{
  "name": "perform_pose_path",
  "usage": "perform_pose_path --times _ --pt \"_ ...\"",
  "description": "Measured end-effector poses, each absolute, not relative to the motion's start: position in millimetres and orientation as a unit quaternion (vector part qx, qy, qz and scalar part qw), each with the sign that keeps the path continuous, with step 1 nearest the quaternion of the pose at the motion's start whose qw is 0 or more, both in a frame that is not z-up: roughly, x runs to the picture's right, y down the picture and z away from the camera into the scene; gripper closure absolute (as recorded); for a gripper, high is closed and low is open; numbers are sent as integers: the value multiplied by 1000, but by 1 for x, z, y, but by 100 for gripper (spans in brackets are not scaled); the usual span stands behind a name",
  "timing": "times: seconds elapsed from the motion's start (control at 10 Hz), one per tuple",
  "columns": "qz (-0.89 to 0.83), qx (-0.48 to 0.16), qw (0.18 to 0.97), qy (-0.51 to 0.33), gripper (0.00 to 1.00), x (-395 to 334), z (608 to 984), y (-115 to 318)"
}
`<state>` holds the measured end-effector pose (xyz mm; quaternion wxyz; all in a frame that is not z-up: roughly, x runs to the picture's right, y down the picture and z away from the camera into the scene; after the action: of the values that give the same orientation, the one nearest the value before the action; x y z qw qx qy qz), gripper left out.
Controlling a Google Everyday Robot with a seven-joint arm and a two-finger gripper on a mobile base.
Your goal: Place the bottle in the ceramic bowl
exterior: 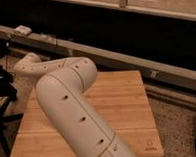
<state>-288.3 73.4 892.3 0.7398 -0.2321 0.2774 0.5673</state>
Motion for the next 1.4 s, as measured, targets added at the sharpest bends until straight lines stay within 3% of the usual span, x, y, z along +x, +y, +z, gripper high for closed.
perform_pose_path --times 0.7,1.4 --pt "558 -263 724 309 35 -245 874 93" --pt "620 -328 647 299 35 -227 894 96"
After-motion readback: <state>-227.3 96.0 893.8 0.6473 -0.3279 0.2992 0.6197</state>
